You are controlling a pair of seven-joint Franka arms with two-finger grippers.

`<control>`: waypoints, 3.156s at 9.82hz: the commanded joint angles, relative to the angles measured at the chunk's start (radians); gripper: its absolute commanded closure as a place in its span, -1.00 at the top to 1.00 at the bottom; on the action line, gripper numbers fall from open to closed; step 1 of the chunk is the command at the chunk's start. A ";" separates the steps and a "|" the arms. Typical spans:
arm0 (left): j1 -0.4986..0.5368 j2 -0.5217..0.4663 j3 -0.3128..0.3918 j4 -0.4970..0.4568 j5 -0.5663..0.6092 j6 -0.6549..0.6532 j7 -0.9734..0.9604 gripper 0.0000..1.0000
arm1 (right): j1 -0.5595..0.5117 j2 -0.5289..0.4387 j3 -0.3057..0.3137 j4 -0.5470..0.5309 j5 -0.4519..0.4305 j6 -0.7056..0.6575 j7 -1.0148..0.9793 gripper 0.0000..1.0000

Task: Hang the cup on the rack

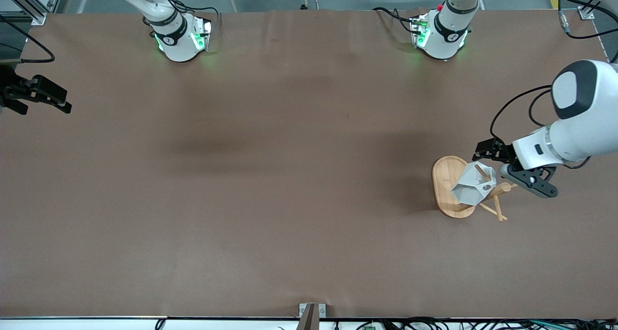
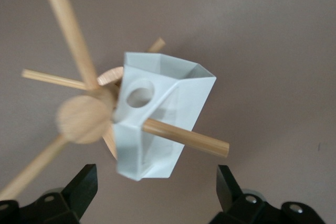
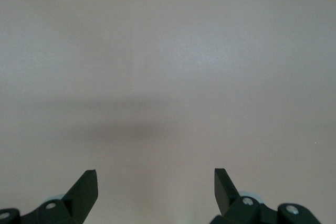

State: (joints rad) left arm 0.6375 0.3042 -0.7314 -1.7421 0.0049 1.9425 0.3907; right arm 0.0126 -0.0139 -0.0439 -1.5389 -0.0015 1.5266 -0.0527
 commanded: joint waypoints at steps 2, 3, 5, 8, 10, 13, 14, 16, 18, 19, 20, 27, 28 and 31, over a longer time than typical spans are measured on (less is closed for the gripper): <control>-0.009 0.009 -0.011 0.103 0.018 -0.088 -0.055 1.00 | 0.001 -0.015 0.006 -0.018 -0.011 0.010 0.016 0.96; -0.009 0.004 -0.013 0.139 0.020 -0.117 -0.065 1.00 | 0.001 -0.015 0.006 -0.018 -0.009 0.010 0.016 0.96; -0.010 0.000 -0.017 0.182 0.041 -0.145 -0.072 1.00 | 0.001 -0.015 0.006 -0.017 -0.009 0.012 0.016 0.96; -0.010 -0.046 -0.066 0.236 0.041 -0.221 -0.183 1.00 | 0.001 -0.014 0.006 -0.015 -0.009 0.014 0.016 0.96; -0.012 -0.103 -0.075 0.236 0.032 -0.246 -0.248 1.00 | 0.001 -0.014 0.006 -0.015 -0.009 0.020 0.016 0.96; -0.254 -0.221 0.192 0.198 0.036 -0.281 -0.239 1.00 | 0.001 -0.014 0.006 -0.015 -0.009 0.021 0.016 0.96; -0.341 -0.256 0.287 0.178 0.036 -0.283 -0.242 1.00 | 0.001 -0.014 0.006 -0.015 -0.009 0.021 0.016 0.96; -0.474 -0.284 0.438 0.177 0.037 -0.283 -0.236 1.00 | 0.000 -0.012 0.006 -0.015 -0.009 0.021 0.016 0.96; -0.585 -0.321 0.564 0.173 0.026 -0.318 -0.248 1.00 | 0.000 -0.012 0.006 -0.015 -0.009 0.021 0.016 0.96; -0.599 -0.365 0.582 0.120 0.029 -0.326 -0.274 1.00 | 0.000 -0.012 0.006 -0.015 -0.009 0.021 0.016 0.96; -0.611 -0.401 0.593 0.077 0.026 -0.320 -0.311 1.00 | 0.000 -0.012 0.006 -0.015 -0.009 0.021 0.016 0.96; -0.615 -0.398 0.592 0.071 0.014 -0.333 -0.383 1.00 | 0.000 -0.012 0.006 -0.015 -0.008 0.021 0.016 0.96; -0.614 -0.367 0.593 0.117 0.015 -0.365 -0.382 1.00 | 0.000 -0.012 0.006 -0.015 -0.008 0.021 0.016 0.96; -0.614 -0.344 0.592 0.150 0.015 -0.392 -0.382 1.00 | 0.000 -0.009 0.006 -0.015 -0.008 0.021 0.016 0.96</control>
State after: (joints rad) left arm 0.0238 -0.0668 -0.1391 -1.6045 0.0204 1.5785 0.0008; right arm 0.0129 -0.0138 -0.0423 -1.5393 -0.0015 1.5384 -0.0514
